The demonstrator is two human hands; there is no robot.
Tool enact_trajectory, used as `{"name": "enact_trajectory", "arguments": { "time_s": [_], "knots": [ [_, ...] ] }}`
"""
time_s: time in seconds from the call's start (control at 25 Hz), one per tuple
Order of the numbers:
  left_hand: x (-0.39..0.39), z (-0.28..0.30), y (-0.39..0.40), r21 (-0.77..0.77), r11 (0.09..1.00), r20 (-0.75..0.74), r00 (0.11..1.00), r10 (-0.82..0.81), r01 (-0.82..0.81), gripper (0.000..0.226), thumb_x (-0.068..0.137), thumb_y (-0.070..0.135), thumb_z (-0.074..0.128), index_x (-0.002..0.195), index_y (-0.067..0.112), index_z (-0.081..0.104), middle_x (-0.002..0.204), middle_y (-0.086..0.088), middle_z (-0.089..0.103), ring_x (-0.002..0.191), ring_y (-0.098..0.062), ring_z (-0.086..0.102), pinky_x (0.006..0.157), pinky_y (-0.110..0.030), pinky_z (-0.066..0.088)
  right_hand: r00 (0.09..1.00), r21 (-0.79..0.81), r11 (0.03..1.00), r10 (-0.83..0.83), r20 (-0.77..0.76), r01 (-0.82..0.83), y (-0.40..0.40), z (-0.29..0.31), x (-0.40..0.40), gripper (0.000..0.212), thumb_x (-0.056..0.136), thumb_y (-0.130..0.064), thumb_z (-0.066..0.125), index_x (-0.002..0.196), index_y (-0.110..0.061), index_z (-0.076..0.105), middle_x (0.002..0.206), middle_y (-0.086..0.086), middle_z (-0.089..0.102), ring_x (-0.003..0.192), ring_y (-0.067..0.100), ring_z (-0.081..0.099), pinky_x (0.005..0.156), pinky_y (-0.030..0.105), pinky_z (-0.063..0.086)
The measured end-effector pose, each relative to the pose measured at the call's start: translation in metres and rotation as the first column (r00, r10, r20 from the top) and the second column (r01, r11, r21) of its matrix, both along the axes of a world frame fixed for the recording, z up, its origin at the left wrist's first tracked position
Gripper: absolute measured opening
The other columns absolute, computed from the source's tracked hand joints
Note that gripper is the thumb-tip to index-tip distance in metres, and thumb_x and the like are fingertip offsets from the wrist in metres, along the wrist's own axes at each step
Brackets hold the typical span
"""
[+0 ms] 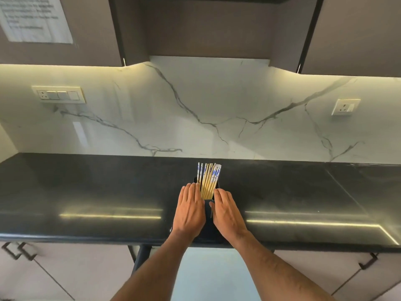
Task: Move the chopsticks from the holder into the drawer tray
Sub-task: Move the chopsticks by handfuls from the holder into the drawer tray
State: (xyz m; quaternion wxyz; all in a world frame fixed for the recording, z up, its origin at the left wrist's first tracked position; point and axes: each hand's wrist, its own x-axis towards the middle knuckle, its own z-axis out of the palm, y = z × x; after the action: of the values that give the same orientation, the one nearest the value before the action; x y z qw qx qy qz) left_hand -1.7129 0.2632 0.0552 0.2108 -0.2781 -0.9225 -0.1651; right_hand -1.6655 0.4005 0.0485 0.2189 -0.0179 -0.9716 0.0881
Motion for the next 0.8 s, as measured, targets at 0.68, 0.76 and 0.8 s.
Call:
{"name": "enact_trajectory", "arguments": {
  "time_s": [0.68, 0.76, 0.8],
  "knots": [
    [-0.180, -0.037, 0.073, 0.422, 0.874, 0.597, 0.799, -0.067, -0.242, 0.035, 0.099, 0.018, 0.043, 0.133, 0.011, 0.048, 0.129, -0.005, 0.055, 0.113, -0.017, 0.053, 0.100, -0.032, 0.048, 0.975, -0.686, 0.702, -0.219, 0.048, 0.192, 0.016, -0.020, -0.181, 0.028, 0.093, -0.007, 0.065, 0.095, -0.035, 0.059, 0.084, -0.020, 0.061, 0.079, -0.005, 0.063, 0.060, 0.005, 0.048],
    [-0.191, -0.043, 0.077, 0.461, 0.858, 0.613, 0.780, -0.122, -0.228, 0.021, 0.097, 0.015, 0.043, 0.113, 0.015, 0.056, 0.112, -0.004, 0.062, 0.100, -0.018, 0.060, 0.090, -0.038, 0.055, 0.967, -0.698, 0.685, -0.250, 0.042, 0.208, 0.017, -0.024, -0.189, 0.030, 0.093, -0.007, 0.066, 0.099, -0.036, 0.058, 0.087, -0.021, 0.060, 0.080, -0.004, 0.063, 0.062, 0.003, 0.045],
    [-0.195, -0.045, 0.078, 0.482, 0.848, 0.615, 0.775, -0.148, -0.220, 0.017, 0.096, 0.013, 0.044, 0.106, 0.016, 0.058, 0.104, -0.003, 0.064, 0.094, -0.019, 0.062, 0.084, -0.040, 0.057, 0.963, -0.705, 0.675, -0.265, 0.047, 0.220, 0.016, -0.027, -0.192, 0.029, 0.093, -0.006, 0.065, 0.104, -0.033, 0.061, 0.090, -0.021, 0.060, 0.082, -0.003, 0.063, 0.067, 0.003, 0.045]
  ]
}}
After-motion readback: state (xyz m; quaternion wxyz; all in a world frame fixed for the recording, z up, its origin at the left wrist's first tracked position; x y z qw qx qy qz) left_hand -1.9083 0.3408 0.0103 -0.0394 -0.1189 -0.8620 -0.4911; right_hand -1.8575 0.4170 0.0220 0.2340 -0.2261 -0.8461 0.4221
